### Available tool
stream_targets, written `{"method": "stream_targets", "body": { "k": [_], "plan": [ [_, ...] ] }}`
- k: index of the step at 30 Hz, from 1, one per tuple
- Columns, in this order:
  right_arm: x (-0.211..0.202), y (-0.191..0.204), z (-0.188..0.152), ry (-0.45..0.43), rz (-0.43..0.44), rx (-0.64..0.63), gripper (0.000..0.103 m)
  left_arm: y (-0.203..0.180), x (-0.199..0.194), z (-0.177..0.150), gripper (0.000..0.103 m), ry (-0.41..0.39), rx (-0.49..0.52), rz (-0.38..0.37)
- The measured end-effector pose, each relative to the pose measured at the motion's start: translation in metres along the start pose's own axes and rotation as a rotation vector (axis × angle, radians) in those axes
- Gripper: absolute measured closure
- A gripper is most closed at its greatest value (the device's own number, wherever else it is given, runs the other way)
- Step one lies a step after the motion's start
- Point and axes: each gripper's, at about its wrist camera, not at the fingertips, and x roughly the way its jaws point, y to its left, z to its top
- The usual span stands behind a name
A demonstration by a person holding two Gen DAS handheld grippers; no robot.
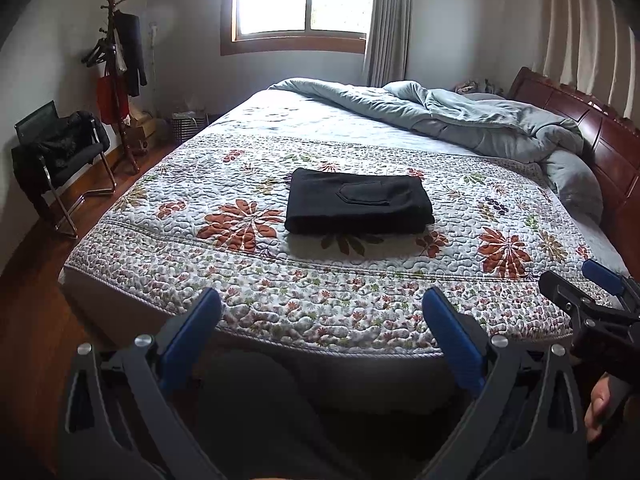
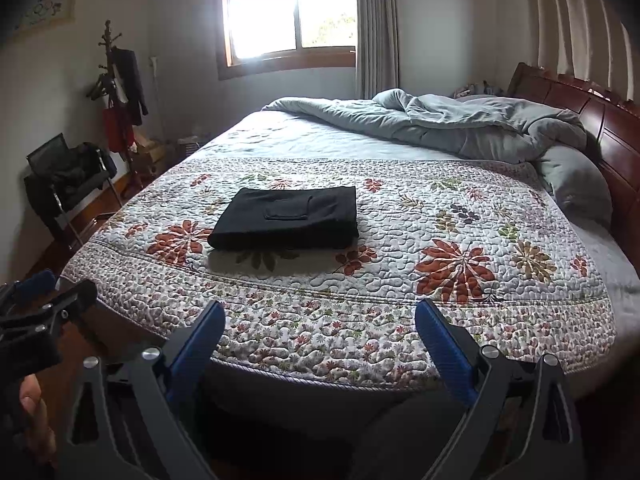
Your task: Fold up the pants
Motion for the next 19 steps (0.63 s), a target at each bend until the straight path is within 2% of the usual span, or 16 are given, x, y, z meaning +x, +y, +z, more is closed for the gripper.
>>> {"method": "stream_targets", "body": {
  "k": [19],
  "plan": [
    [-0.0011, 0.0005, -0.0004, -0.002, -0.001, 0.001, 0.007, 0.0007, -0.0031, 0.0005, 0.003, 0.008, -0.004, 0.012]
  ]
}}
